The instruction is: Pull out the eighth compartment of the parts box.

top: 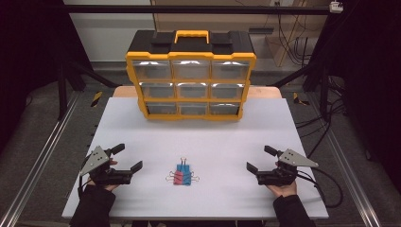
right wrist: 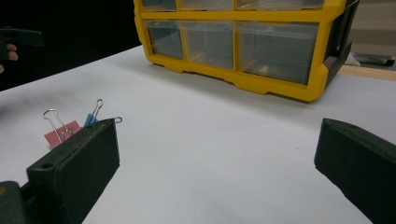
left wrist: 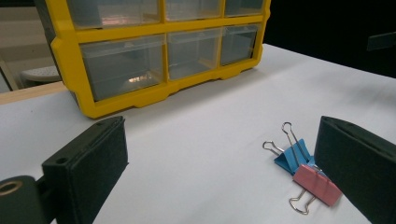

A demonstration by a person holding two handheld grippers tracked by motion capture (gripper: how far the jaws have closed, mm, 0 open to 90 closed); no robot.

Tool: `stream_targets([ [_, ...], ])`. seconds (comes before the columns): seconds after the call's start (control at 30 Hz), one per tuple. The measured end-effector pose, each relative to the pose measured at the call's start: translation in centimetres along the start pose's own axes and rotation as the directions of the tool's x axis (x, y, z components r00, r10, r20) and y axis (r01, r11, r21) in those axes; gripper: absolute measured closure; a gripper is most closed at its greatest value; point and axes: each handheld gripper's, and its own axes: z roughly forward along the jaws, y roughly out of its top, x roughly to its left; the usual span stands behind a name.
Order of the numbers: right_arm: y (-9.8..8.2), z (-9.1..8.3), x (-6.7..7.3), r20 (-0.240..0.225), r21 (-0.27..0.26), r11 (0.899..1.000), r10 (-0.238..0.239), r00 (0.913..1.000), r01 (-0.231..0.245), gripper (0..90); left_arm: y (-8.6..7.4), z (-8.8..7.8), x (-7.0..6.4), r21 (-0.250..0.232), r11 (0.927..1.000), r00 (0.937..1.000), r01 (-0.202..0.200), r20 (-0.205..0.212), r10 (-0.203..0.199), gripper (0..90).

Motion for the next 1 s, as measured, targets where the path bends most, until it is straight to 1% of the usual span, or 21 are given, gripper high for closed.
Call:
stream_targets([
  [0.07, 0.0, 0.0, 0.0, 0.000, -0.006, 1.000, 0.001, 1.0000, -0.001, 0.5, 0.0, 0.1, -0.1, 0.007, 0.9999, 0.9999, -0.010, 0.002, 0.010, 2.2],
  [0.13, 0.0, 0.0, 0.0, -0.001, -0.010, 1.000, 0.000, 1.0000, 0.000, 0.5, 0.1, 0.1, -0.1, 0.009, 0.9999, 0.9999, -0.011, 0.003, 0.011, 2.2],
  [0.2, 0.0, 0.0, 0.0, 0.000, -0.009, 1.000, 0.010, 1.0000, -0.010, 0.5, 0.1, 0.1, -0.1, 0.009, 0.9999, 0.9999, -0.012, 0.004, 0.011, 2.2],
  [0.23, 0.1, -0.1, 0.1, -0.007, -0.015, 1.000, 0.026, 0.9996, -0.027, 0.5, 0.1, 0.1, -0.1, 0.009, 0.9999, 0.9999, -0.012, 0.004, 0.012, 2.2],
  [0.27, 0.0, -0.1, -0.2, 0.001, -0.013, 1.000, 0.003, 1.0000, -0.003, 0.5, 0.2, 0.1, -0.2, 0.006, 0.9999, 0.9999, -0.013, 0.007, 0.013, 2.2],
  [0.33, 0.0, -0.2, -0.1, 0.004, -0.018, 1.000, 0.008, 1.0000, -0.008, 0.5, 0.3, 0.0, -0.2, 0.007, 0.9998, 0.9998, -0.017, 0.010, 0.017, 2.2],
  [0.37, 0.0, -0.2, -0.1, 0.005, -0.021, 1.000, 0.008, 1.0000, -0.008, 0.5, 0.5, 0.1, -0.3, -0.001, 0.9998, 0.9998, -0.017, 0.013, 0.017, 2.2],
  [0.5, 0.1, -0.2, -0.1, 0.003, -0.024, 1.000, 0.006, 1.0000, -0.006, 0.5, 0.9, 0.2, -0.3, -0.006, 0.9993, 0.9990, -0.036, 0.026, 0.036, 2.2],
  [0.53, 0.0, -0.2, -0.1, 0.008, -0.013, 1.000, 0.005, 1.0000, -0.005, 0.5, 1.3, 0.3, -0.3, -0.010, 0.9991, 0.9986, -0.040, 0.034, 0.041, 2.3],
  [0.6, 0.0, -0.1, -0.2, 0.006, -0.011, 1.000, 0.000, 1.0000, 0.001, 0.5, 1.5, 0.4, -0.4, -0.011, 0.9990, 0.9983, -0.043, 0.039, 0.043, 2.3],
  [0.7, -0.1, 0.0, 0.0, 0.006, 0.001, 1.000, 0.008, 0.9999, -0.008, 0.5, 2.1, 0.9, -0.5, -0.001, 0.9977, 0.9967, -0.067, 0.046, 0.067, 2.4],
  [0.73, -0.1, 0.1, 0.1, -0.008, -0.005, 1.000, 0.026, 0.9996, -0.026, 0.5, 2.2, 1.0, -0.5, 0.004, 0.9972, 0.9961, -0.075, 0.047, 0.075, 2.4],
  [0.77, -0.1, 0.1, -0.1, 0.001, 0.003, 1.000, 0.001, 1.0000, -0.001, 0.5, 2.4, 1.2, -0.5, 0.010, 0.9963, 0.9953, -0.085, 0.048, 0.084, 2.4],
  [0.8, -0.1, 0.1, -0.1, 0.001, 0.004, 1.000, 0.001, 1.0000, -0.001, 0.5, 2.5, 1.4, -0.6, 0.015, 0.9957, 0.9947, -0.092, 0.049, 0.091, 2.4],
  [0.83, -0.1, 0.1, -0.2, 0.005, 0.001, 1.000, -0.016, 0.9999, 0.016, 0.5, 2.5, 1.4, -0.6, 0.015, 0.9957, 0.9947, -0.092, 0.049, 0.091, 2.4],
  [0.87, -0.1, 0.1, -0.1, 0.008, 0.002, 1.000, 0.003, 1.0000, -0.003, 0.5, 2.8, 1.7, -0.6, 0.024, 0.9941, 0.9929, -0.106, 0.056, 0.105, 2.4],
  [0.9, 0.0, 0.1, -0.1, 0.013, 0.004, 1.000, 0.009, 0.9999, -0.009, 0.5, 2.9, 1.9, -0.7, 0.028, 0.9933, 0.9921, -0.112, 0.060, 0.110, 2.4],
  [0.97, -0.1, 0.1, -0.2, 0.007, 0.002, 1.000, -0.002, 1.0000, 0.002, 0.5, 3.3, 2.3, -0.7, 0.035, 0.9907, 0.9893, -0.131, 0.069, 0.129, 2.6],
  [1.0, -0.1, 0.1, -0.2, 0.007, 0.002, 1.000, -0.002, 1.0000, 0.002, 0.5, 3.3, 2.3, -0.7, 0.035, 0.9907, 0.9893, -0.131, 0.069, 0.129, 2.6],
])
